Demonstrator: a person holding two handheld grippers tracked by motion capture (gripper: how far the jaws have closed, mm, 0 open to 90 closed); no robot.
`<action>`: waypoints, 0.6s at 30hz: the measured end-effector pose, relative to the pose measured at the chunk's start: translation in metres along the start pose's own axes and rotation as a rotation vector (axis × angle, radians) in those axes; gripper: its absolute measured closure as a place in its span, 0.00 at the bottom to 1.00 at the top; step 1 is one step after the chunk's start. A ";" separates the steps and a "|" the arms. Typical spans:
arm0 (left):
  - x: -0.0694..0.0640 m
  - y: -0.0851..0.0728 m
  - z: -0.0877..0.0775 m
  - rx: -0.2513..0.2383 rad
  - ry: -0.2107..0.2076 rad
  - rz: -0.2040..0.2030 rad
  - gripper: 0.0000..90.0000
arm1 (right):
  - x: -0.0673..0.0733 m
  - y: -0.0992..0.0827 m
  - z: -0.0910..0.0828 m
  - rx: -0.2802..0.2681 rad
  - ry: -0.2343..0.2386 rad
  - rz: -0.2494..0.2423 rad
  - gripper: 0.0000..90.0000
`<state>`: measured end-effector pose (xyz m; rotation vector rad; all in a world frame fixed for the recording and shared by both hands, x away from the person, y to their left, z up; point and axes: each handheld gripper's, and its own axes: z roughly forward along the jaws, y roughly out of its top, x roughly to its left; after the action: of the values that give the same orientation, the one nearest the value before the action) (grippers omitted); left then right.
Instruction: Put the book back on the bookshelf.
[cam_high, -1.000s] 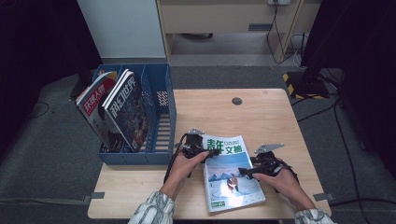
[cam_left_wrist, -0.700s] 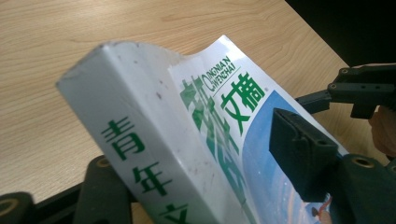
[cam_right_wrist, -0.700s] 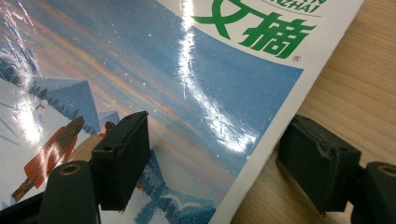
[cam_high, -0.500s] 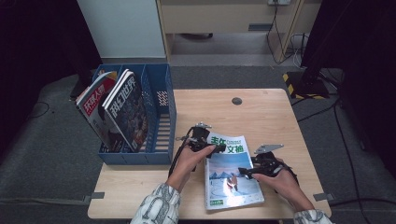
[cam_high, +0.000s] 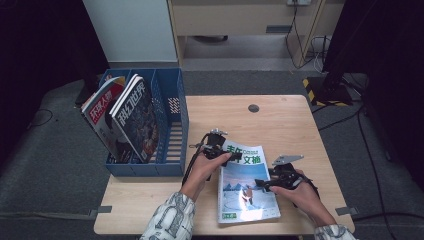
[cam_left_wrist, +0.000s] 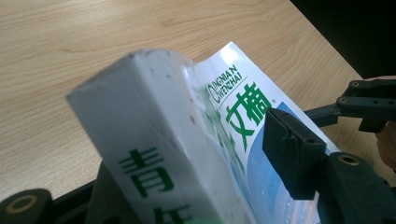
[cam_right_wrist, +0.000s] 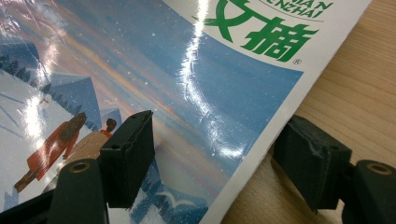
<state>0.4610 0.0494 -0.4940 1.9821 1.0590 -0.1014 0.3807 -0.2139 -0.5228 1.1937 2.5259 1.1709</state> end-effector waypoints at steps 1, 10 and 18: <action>0.001 0.000 0.001 -0.003 -0.011 -0.003 0.46 | 0.001 0.000 0.000 0.002 0.004 -0.004 0.32; 0.001 0.004 0.003 0.006 -0.003 -0.008 0.48 | 0.004 -0.001 0.002 -0.006 0.014 -0.014 0.32; 0.006 0.004 0.002 0.011 0.007 -0.062 0.61 | 0.003 0.000 0.003 -0.011 0.019 -0.042 0.28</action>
<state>0.4684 0.0504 -0.4953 1.9607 1.1267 -0.1337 0.3796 -0.2098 -0.5241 1.1268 2.5413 1.1905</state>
